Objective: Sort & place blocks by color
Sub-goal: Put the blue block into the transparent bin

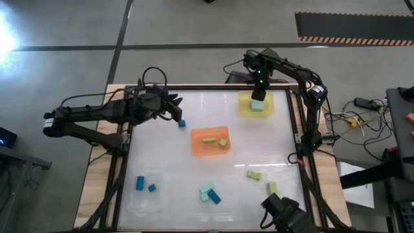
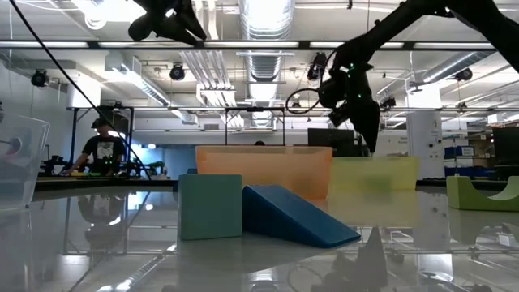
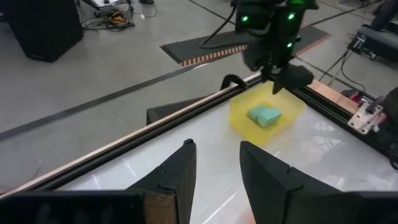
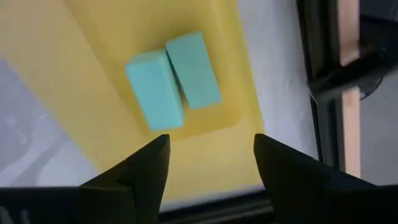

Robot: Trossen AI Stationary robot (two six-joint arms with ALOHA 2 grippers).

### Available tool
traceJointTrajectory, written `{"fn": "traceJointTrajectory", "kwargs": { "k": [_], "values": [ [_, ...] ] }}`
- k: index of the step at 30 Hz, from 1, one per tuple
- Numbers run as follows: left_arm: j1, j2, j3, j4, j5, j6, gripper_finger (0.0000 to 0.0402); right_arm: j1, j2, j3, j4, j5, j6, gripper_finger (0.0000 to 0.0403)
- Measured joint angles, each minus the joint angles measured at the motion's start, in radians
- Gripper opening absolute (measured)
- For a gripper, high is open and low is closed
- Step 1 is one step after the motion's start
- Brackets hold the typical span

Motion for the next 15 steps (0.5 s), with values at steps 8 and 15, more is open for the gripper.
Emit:
{"fn": "traceJointTrajectory", "kwargs": {
  "k": [8, 15],
  "values": [
    [0.081, 0.000, -0.018, -0.012, 0.073, 0.005, 0.0107, 0.002, -0.013, 0.180, -0.086, -0.127, 0.129, 0.0189],
    [0.201, 0.016, -0.079, -0.025, 0.363, 0.004, 0.0107, 0.010, -0.052, 0.327, -0.078, -0.293, 0.211, 0.0168]
  ]
}}
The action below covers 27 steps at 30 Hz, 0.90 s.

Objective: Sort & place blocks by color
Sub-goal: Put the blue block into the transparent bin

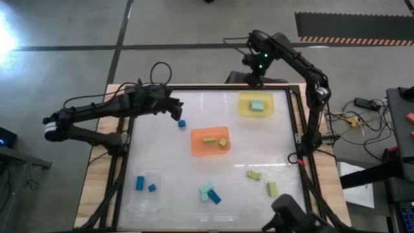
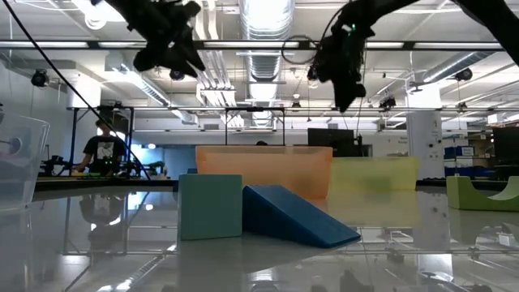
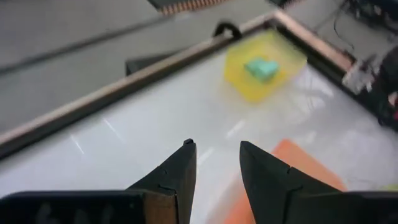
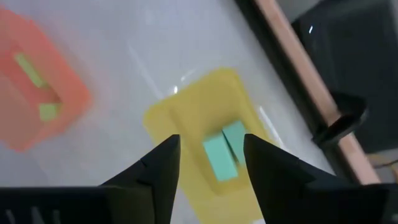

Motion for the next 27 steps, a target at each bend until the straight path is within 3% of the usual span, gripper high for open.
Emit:
{"fn": "traceJointTrajectory", "kwargs": {
  "k": [13, 27],
  "values": [
    [0.097, 0.266, 0.007, -0.041, 0.377, 0.282, 0.0107, 0.052, -0.191, 0.035, 0.105, -0.002, 0.059, 0.0157],
    [0.186, 0.413, 0.005, -0.106, 0.390, 0.628, 0.0107, 0.052, -0.304, 0.034, 0.137, 0.002, 0.104, 0.0136]
  ]
}}
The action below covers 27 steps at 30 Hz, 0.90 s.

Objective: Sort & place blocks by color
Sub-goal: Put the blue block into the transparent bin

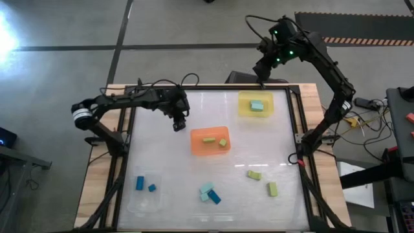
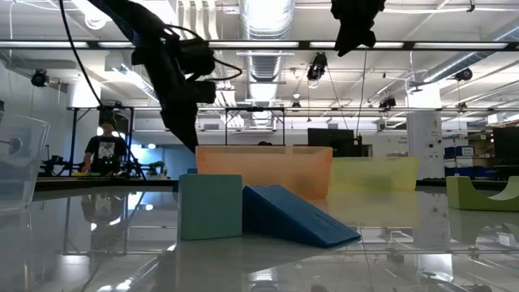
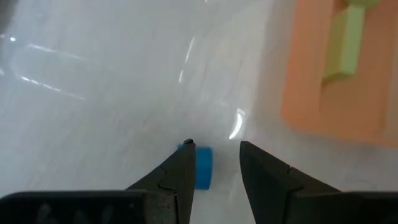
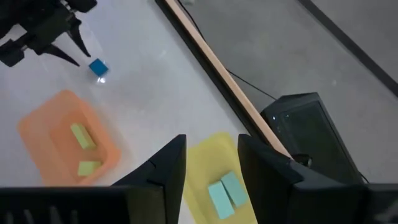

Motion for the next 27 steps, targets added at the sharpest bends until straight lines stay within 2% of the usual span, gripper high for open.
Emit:
{"fn": "traceJointTrajectory", "kwargs": {
  "k": [5, 8, 14, 20, 27],
  "values": [
    [0.033, 0.031, 0.000, -0.001, 0.101, 0.049, 0.0107, 0.000, -0.006, 0.000, -0.005, 0.001, 0.007, 0.0129],
    [0.037, 0.050, 0.000, -0.009, 0.109, 0.080, 0.0108, 0.000, -0.007, 0.000, -0.006, 0.001, 0.006, 0.0125],
    [0.039, 0.066, 0.000, -0.028, 0.106, 0.097, 0.0152, 0.000, -0.007, -0.002, -0.006, 0.001, 0.002, 0.0124],
    [0.039, 0.093, 0.000, -0.035, 0.017, 0.106, 0.0214, 0.000, -0.007, -0.003, -0.006, 0.001, 0.000, 0.0122],
    [0.040, 0.130, -0.001, -0.034, 0.010, 0.156, 0.0228, 0.000, -0.006, -0.005, -0.006, 0.001, 0.000, 0.0116]
  ]
}}
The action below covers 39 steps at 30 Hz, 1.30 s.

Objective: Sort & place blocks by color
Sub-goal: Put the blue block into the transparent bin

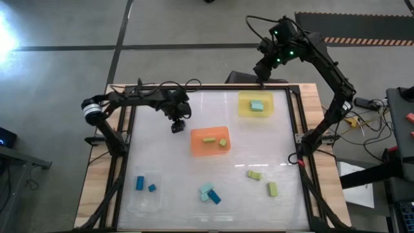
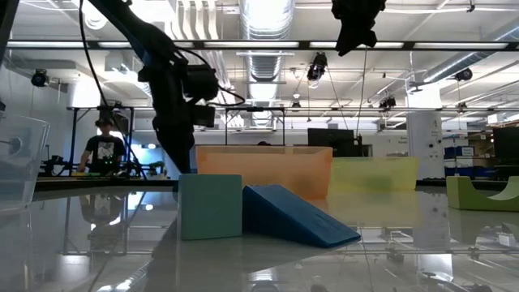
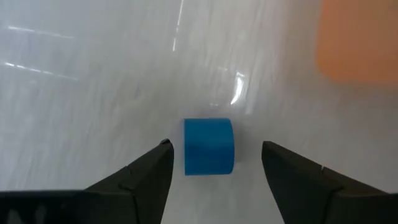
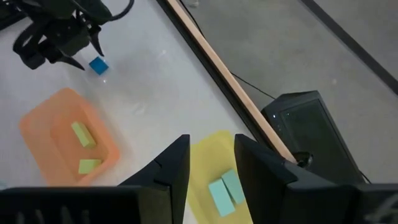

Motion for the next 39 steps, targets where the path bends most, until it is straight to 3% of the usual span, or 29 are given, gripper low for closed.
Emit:
{"fn": "traceJointTrajectory", "kwargs": {
  "k": [12, 21, 26, 31, 39],
  "values": [
    [0.004, 0.074, 0.000, 0.028, 0.000, 0.029, 0.0222, 0.000, 0.000, 0.000, 0.000, 0.000, 0.025, 0.0115],
    [0.004, 0.097, 0.000, 0.034, -0.016, 0.044, 0.0118, 0.003, 0.000, 0.000, 0.000, 0.000, 0.033, 0.0103],
    [0.003, 0.088, 0.006, 0.039, -0.031, 0.021, 0.0118, 0.016, 0.000, 0.000, 0.000, 0.001, 0.042, 0.0094],
    [-0.004, -0.039, 0.027, 0.035, -0.041, -0.070, 0.0118, 0.058, -0.001, 0.000, 0.003, 0.000, 0.072, 0.0083],
    [-0.070, -0.345, 0.044, 0.033, -0.039, -0.289, 0.0118, 0.166, -0.003, 0.000, 0.100, 0.002, 0.148, 0.0066]
  ]
}}
